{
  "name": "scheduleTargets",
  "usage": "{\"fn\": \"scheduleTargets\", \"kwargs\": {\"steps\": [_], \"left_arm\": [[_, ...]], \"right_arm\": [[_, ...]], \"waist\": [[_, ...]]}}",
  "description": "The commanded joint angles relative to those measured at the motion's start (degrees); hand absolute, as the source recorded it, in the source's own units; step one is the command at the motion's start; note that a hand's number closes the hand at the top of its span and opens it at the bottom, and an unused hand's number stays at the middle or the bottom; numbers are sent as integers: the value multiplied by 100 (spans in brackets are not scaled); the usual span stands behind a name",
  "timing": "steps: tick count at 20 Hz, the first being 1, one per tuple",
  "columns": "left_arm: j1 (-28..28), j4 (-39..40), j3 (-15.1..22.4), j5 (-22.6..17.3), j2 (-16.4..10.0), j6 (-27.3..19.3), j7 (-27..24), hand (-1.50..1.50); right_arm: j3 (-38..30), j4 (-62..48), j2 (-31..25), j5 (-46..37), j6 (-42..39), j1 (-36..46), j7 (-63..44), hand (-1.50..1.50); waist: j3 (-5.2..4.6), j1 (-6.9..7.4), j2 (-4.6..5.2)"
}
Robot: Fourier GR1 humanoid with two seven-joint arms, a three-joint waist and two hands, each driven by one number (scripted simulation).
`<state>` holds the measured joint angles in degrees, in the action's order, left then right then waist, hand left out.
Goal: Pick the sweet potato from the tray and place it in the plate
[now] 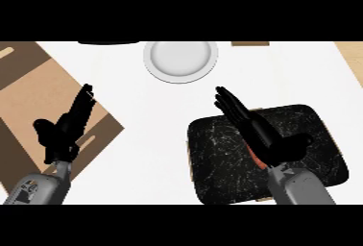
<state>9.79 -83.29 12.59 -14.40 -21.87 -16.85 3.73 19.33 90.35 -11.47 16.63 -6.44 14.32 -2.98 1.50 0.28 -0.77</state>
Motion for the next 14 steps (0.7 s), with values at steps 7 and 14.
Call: {"fn": "scheduleTargets", "kwargs": {"steps": [7, 14], "left_arm": [[107, -88, -184, -14, -219, 147, 471, 0], [47, 137, -220, -164, -169, 569, 320, 0]], "right_arm": [[-881, -238, -2040, -512, -1891, 1443, 727, 150], [-1716, -2833, -1685, 15, -2850, 702, 3093, -150]], "waist": [[-228, 8, -64], [-130, 165, 200]]}}
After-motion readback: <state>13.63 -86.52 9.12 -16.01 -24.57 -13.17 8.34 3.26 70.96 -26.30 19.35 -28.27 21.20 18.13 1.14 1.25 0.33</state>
